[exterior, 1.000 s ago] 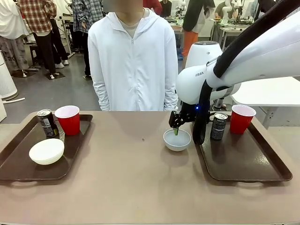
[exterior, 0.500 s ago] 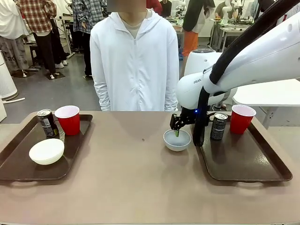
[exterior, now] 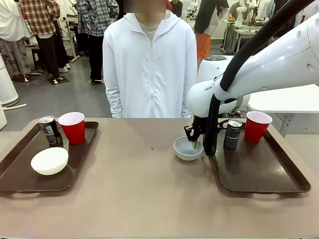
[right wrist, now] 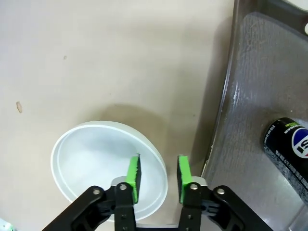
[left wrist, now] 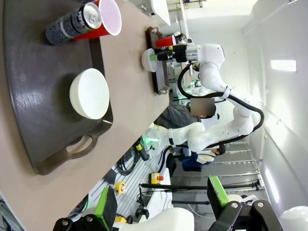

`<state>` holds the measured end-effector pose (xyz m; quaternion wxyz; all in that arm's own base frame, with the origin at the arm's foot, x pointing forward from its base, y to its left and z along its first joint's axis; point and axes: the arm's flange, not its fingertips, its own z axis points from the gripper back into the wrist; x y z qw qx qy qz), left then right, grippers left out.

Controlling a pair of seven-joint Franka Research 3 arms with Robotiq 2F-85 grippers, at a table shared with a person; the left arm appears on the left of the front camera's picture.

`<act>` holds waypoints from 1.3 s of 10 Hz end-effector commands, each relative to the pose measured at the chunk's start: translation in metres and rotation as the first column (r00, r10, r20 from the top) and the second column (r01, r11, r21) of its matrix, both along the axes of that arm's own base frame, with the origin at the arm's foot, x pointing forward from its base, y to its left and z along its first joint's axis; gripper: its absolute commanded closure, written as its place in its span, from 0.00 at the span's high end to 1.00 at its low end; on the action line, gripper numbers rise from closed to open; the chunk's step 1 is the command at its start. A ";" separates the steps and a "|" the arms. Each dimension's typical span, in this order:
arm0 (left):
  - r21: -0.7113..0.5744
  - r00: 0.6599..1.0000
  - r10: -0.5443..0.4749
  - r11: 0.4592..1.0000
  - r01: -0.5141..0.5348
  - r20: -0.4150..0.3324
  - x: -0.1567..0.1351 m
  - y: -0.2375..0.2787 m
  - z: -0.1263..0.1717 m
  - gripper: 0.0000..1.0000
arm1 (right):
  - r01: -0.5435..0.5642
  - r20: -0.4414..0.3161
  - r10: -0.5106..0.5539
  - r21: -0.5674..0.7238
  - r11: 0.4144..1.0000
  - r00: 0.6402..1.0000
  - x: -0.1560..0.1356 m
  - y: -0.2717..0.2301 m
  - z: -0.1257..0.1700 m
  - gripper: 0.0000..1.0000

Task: Prepare tableware on both trays.
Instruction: Pick up a Picnic Bowl from the table and place it on a Handle tray.

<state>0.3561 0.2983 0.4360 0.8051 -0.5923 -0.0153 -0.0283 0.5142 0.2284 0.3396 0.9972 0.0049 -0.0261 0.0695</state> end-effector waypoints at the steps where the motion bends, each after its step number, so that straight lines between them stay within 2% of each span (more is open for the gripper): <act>1: 0.018 1.000 0.001 1.000 -0.001 -0.009 -0.003 -0.001 0.002 1.00 | -0.002 0.018 0.003 -0.027 1.000 1.000 0.004 0.003 0.001 0.03; 2: 0.018 1.000 0.001 1.000 -0.001 -0.009 -0.003 -0.001 0.002 1.00 | -0.001 0.015 0.002 -0.027 1.000 1.000 0.004 0.002 0.001 0.00; 5: 0.018 1.000 0.001 1.000 -0.001 -0.009 -0.003 -0.001 0.002 1.00 | -0.020 0.019 0.020 -0.034 0.999 1.000 -0.005 0.002 0.009 0.00; 6: 0.018 1.000 0.001 1.000 -0.001 -0.009 -0.003 -0.001 0.002 1.00 | -0.051 0.020 0.052 -0.039 0.998 0.998 -0.019 0.008 0.023 0.00; 7: 0.018 1.000 0.001 1.000 -0.001 -0.009 -0.003 -0.001 0.002 1.00 | -0.101 0.007 0.101 -0.035 0.994 0.995 -0.048 0.011 0.050 0.00; 8: 0.018 1.000 0.001 1.000 -0.001 -0.009 -0.003 -0.001 0.002 1.00 | -0.108 -0.007 0.108 -0.037 0.993 0.994 -0.079 0.008 0.079 0.00; 10: 0.018 1.000 0.001 1.000 -0.001 -0.009 -0.003 -0.001 0.002 1.00 | -0.071 0.033 0.073 -0.051 0.996 0.997 -0.130 -0.011 0.120 0.00; 12: 0.018 1.000 0.001 1.000 -0.001 -0.009 -0.003 -0.001 0.002 1.00 | -0.029 0.043 0.032 -0.064 0.998 0.999 -0.162 -0.031 0.127 0.00; 13: 0.018 1.000 0.001 1.000 -0.001 -0.009 -0.003 -0.001 0.002 1.00 | 0.000 0.034 0.001 -0.041 0.999 0.999 -0.167 -0.052 0.120 0.00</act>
